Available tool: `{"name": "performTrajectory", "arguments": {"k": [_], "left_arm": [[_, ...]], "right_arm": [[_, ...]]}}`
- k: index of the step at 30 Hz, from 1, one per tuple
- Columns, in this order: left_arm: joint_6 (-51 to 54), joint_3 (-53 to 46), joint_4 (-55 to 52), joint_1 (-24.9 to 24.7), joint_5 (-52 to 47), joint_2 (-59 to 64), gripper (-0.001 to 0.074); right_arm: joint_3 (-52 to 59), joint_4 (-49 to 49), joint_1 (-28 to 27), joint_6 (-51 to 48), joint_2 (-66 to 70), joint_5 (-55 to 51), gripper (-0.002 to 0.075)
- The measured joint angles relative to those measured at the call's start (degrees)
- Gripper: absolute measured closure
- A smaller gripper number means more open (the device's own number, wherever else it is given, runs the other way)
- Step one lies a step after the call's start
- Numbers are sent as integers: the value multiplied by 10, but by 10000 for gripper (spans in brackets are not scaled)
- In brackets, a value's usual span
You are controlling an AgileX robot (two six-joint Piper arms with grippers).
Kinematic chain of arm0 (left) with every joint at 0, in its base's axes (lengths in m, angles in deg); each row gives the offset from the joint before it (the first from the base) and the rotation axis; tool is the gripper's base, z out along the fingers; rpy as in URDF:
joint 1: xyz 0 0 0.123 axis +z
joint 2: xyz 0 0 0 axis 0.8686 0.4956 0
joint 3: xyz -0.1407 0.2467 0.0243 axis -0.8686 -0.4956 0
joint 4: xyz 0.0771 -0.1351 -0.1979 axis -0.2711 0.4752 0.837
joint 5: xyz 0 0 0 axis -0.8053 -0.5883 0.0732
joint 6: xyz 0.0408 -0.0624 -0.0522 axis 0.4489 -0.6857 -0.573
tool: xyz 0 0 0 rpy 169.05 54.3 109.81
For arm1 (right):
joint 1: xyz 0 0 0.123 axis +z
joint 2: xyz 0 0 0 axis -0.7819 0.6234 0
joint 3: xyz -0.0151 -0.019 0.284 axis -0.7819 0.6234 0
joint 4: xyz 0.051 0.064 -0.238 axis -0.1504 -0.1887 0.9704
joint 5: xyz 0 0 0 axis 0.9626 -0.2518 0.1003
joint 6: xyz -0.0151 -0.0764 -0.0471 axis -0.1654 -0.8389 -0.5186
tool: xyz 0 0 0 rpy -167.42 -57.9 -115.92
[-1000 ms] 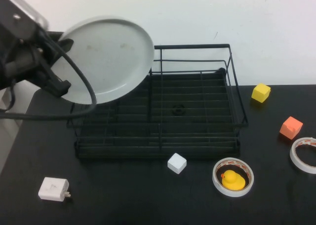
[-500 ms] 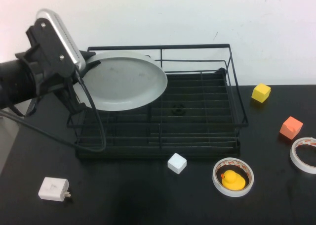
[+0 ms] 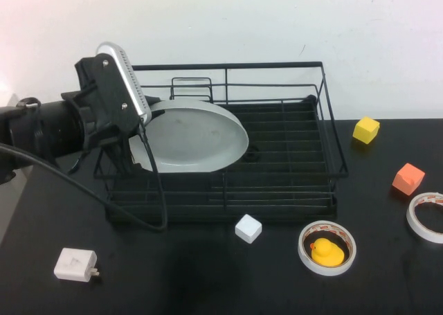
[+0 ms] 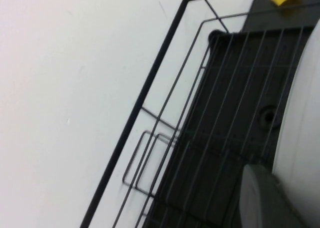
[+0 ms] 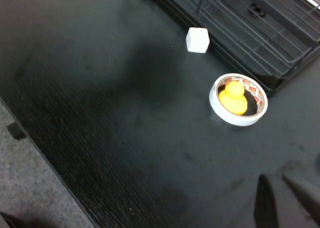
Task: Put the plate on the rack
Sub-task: Place the plate on the rack
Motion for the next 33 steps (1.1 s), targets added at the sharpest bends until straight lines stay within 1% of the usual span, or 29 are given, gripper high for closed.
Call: {"name": "performTrajectory", "arguments": {"k": [7, 11, 23, 33], "left_arm": [[54, 1, 10, -3, 8, 2, 671], [69, 7, 10, -3, 10, 2, 671], [76, 18, 9, -3, 12, 3, 671], [56, 82, 9, -3, 41, 10, 671]], "right_arm": [[0, 5, 0, 7, 0, 1, 727], [0, 9, 0, 8, 0, 1, 727], [0, 9, 0, 9, 0, 1, 727], [0, 9, 0, 9, 0, 1, 727]]}}
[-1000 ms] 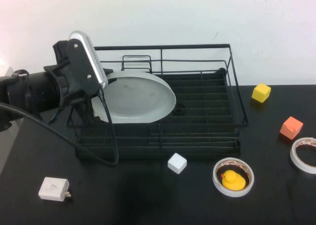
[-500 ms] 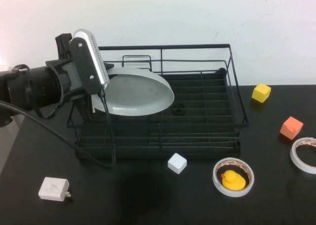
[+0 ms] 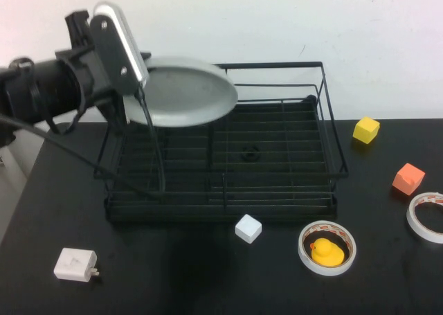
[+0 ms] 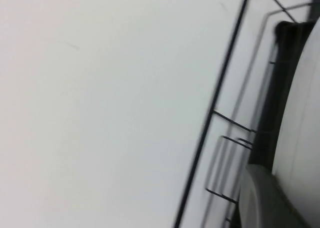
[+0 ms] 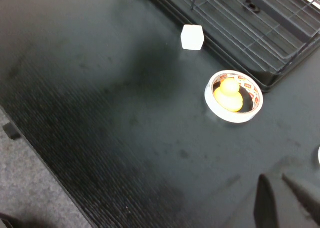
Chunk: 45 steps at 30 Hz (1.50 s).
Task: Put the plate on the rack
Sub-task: Place the plate on the rack
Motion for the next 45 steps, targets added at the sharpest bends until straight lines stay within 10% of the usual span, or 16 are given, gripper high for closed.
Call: {"name": "performTrajectory", "arguments": {"k": [45], "left_arm": [[-1, 201, 0, 0, 6, 216, 671]], "right_arm": [[0, 16, 0, 17, 0, 9, 727]]}}
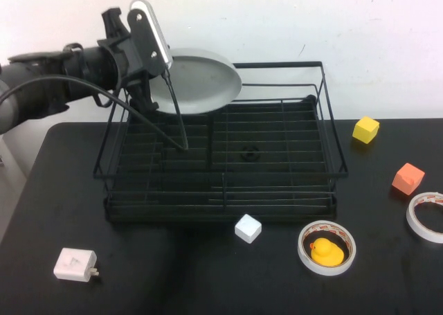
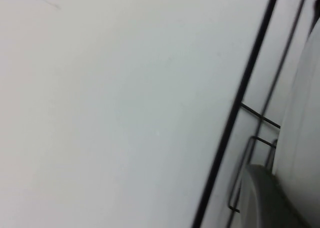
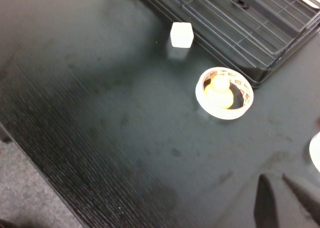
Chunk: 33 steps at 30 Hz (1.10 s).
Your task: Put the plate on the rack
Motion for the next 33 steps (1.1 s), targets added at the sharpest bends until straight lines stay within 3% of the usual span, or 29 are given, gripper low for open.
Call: {"name": "performTrajectory", "arguments": {"k": [12, 14, 19, 22, 25, 28, 33], "left_arm": [[4, 0, 1, 0, 6, 37, 652], [3, 0, 1, 0, 6, 38, 589], [-6, 0, 1, 0, 0, 38, 300], [-6, 0, 1, 0, -2, 38, 223], [-6, 0, 1, 0, -1, 27, 241], [-11, 0, 1, 0, 8, -3, 318], [-119, 0, 1, 0, 39, -81, 565]], "right_arm": [[0, 0, 0, 1, 0, 0, 727], [0, 0, 0, 2, 0, 0, 727], [0, 1, 0, 2, 0, 0, 727], [0, 1, 0, 2, 0, 0, 727], [0, 1, 0, 2, 0, 0, 727], [0, 1, 0, 2, 0, 0, 727], [0, 1, 0, 2, 0, 4, 727]]}}
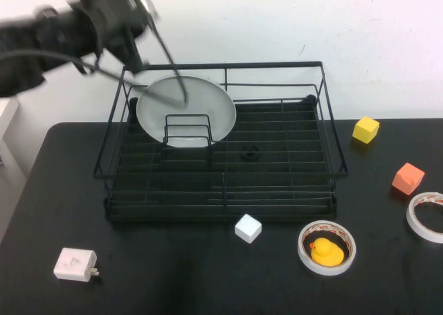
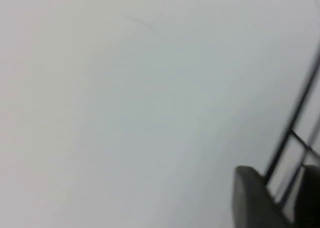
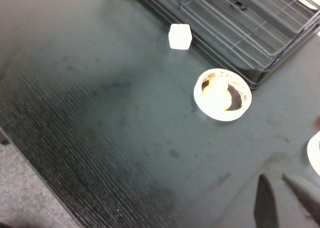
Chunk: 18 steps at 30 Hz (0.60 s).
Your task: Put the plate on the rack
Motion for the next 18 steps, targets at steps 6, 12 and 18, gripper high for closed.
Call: {"name": "performTrajectory", "arguments": {"k": [6, 12, 18], "left_arm": [[-398, -9, 5, 0, 78, -111, 720], [-552, -85, 4, 0, 96, -231, 733], [-650, -232, 2, 0, 64, -367, 735]], "right_arm": [[0, 0, 0, 0, 0, 52, 727], [0, -5, 0, 29, 19, 124, 727], [1, -46, 0, 29, 104, 189, 727]]}}
